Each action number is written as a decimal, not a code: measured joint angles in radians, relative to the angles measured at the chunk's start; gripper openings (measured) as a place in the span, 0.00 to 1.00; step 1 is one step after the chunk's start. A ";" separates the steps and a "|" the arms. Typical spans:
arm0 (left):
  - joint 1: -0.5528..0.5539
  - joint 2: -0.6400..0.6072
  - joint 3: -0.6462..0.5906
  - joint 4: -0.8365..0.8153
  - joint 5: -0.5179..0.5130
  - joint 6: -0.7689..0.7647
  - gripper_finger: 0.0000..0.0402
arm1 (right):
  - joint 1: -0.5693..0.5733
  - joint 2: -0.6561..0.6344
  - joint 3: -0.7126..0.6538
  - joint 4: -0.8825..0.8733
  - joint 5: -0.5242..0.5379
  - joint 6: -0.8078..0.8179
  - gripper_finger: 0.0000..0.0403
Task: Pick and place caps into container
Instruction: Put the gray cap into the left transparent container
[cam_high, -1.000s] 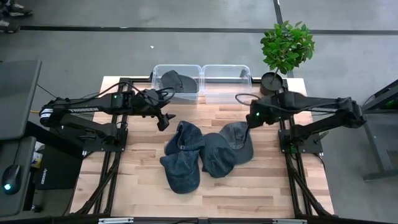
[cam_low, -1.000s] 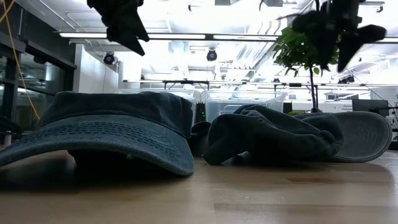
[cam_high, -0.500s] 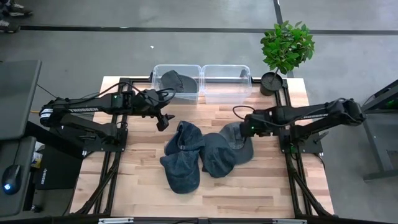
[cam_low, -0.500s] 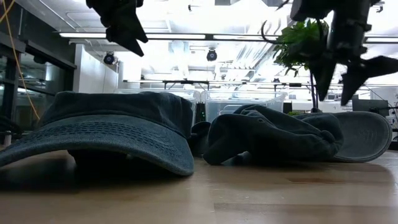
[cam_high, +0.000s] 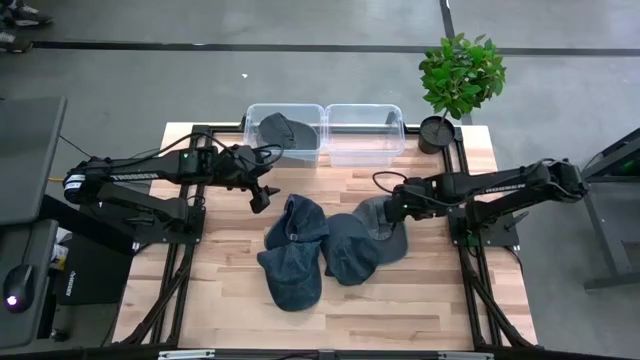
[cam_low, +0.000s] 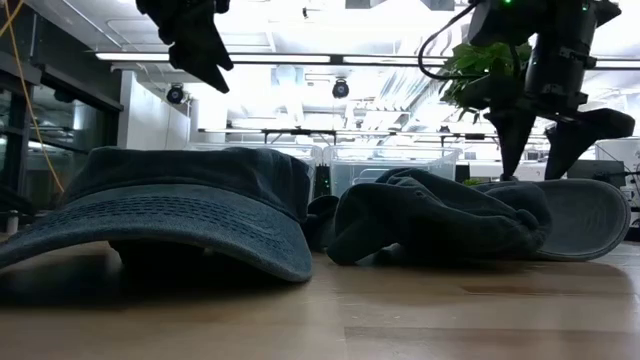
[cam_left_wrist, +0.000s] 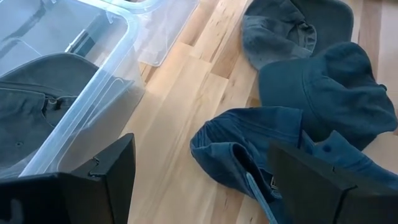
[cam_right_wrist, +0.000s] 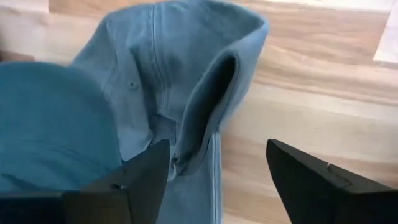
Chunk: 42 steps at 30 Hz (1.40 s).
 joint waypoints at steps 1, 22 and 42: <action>0.000 0.000 0.000 0.000 0.000 0.000 0.73 | -0.005 0.000 0.000 0.005 0.002 0.000 0.66; 0.000 0.000 0.000 -0.006 0.004 0.000 0.73 | -0.026 0.188 -0.001 0.111 -0.105 0.073 0.72; 0.000 0.000 0.000 -0.006 0.005 0.000 0.73 | 0.063 0.226 -0.001 0.091 -0.033 0.206 0.58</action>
